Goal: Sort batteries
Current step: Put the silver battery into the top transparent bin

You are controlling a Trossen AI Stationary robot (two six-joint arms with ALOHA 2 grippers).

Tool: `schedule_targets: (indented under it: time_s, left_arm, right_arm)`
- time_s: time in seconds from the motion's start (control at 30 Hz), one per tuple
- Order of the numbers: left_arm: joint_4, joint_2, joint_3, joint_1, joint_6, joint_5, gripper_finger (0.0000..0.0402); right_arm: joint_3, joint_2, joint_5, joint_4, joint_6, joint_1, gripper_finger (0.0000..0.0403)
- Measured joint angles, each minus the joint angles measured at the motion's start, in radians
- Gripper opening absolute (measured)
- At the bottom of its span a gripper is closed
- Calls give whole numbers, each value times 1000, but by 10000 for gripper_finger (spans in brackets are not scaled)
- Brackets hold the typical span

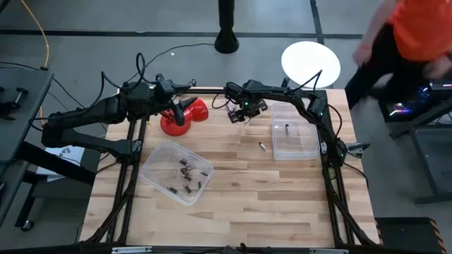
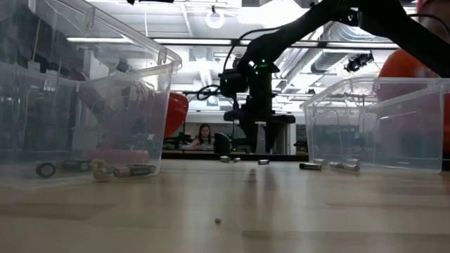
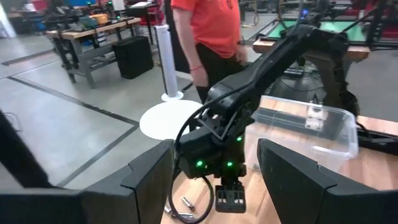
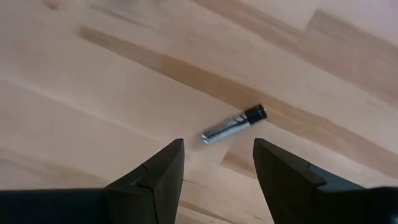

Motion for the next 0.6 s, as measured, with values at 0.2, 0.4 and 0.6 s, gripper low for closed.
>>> schedule_targets:
  time_s: [0.2,0.4,0.6]
  left_arm:
    - [-8,0,0,0,3,27,227]
    - [-33,0,0,0,2,26,227]
    - [-38,0,0,0,-5,26,227]
  right_arm:
    - [-43,7,17,2,85,-4,185]
    - [-96,7,-21,105,119,-12,185]
    - [-113,3,-43,143,121,-14,185]
